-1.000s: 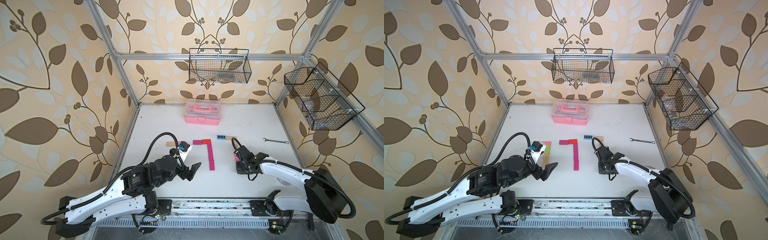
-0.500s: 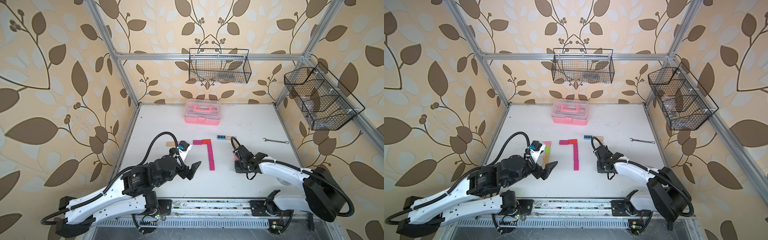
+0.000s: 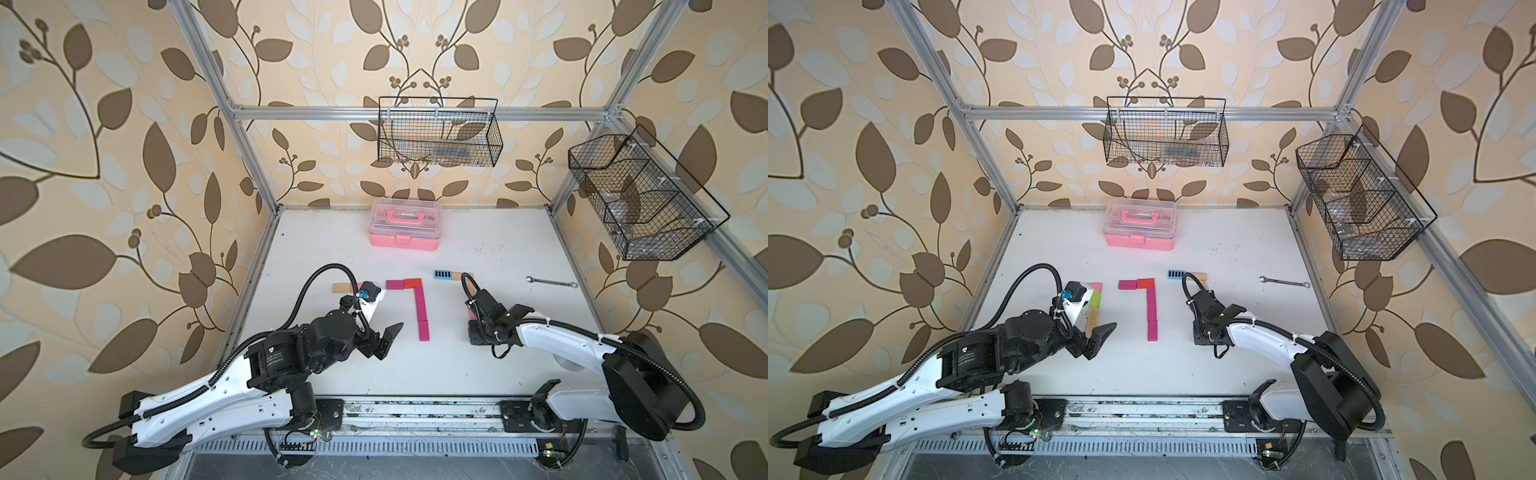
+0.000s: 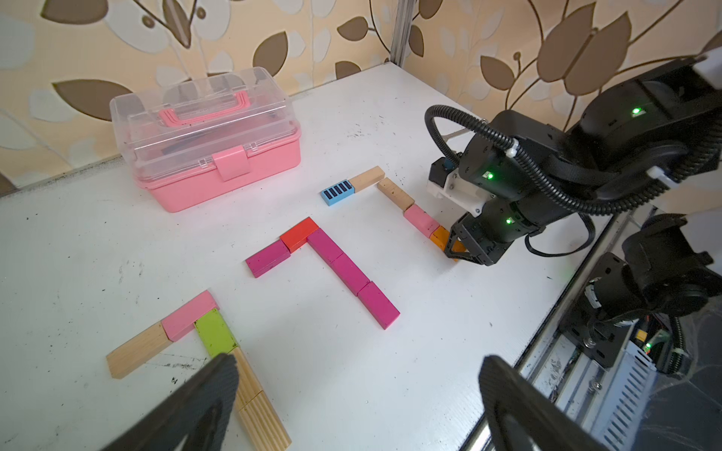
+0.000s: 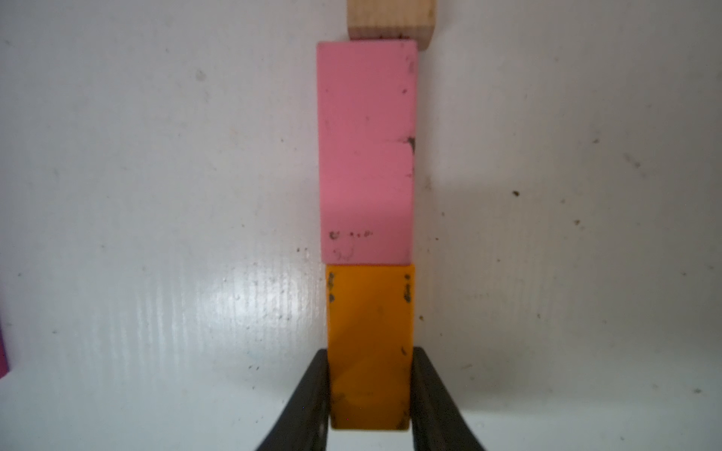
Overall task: Assemble the number 7 with building blocks
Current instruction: Assemble the building block at the center of the board, then adjust the building block at the center of the board.
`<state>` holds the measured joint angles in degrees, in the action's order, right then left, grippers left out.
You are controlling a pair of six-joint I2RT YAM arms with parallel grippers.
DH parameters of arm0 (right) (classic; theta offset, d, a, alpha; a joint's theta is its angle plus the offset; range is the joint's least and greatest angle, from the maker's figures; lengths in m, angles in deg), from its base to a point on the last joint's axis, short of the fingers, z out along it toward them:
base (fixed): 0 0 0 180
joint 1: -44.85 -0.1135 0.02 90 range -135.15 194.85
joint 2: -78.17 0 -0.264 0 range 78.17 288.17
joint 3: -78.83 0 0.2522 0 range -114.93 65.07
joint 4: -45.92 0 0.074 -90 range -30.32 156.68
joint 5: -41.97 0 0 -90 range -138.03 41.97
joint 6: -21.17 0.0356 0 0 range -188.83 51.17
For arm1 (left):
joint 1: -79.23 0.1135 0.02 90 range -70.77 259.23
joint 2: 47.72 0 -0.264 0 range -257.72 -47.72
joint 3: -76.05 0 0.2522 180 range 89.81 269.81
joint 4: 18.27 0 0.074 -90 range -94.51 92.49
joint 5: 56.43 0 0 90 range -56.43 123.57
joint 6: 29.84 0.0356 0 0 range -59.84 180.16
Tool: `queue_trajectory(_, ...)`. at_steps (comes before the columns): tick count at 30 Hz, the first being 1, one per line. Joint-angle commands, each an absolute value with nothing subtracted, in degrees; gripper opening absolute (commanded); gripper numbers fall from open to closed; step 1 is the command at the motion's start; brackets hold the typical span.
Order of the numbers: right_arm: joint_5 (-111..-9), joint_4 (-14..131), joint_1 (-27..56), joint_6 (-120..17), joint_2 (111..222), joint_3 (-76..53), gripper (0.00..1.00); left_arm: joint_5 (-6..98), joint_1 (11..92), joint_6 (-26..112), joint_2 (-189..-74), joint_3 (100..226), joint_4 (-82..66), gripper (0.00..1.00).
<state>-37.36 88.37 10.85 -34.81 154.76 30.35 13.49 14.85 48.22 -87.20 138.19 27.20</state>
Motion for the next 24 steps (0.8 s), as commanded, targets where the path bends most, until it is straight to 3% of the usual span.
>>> queue_trajectory(1, -38.03, 89.38, 11.1, -35.6, 156.07, 30.14, 0.35, 11.86, 15.43, 48.82, -87.0, 138.18, 26.0, 0.99)
queue_trajectory(8, -35.59, 95.5, 9.72, -32.66, 149.59, 30.32, 0.61, 12.1, 15.51, 48.89, -87.08, 138.33, 25.94, 0.99)
queue_trajectory(11, -35.41, 97.93, 7.83, -28.49, 144.2, 32.26, 0.62, 12.38, 15.53, 48.91, -87.43, 138.58, 25.95, 0.99)
queue_trajectory(14, -35.4, 99.76, 6.39, -24.61, 140.21, 34.57, 0.53, 12.55, 15.51, 48.92, -87.45, 138.38, 25.84, 0.99)
queue_trajectory(19, -36.55, 97.77, 6.0, -22.07, 137.09, 37.76, 0.24, 13.01, 15.51, 48.99, -86.66, 137.89, 25.17, 0.99)
queue_trajectory(24, -36.85, 94.98, 5.41, -21.81, 139.41, 37.91, 0.13, 13.06, 15.53, 48.91, -86.57, 137.89, 25.2, 0.99)
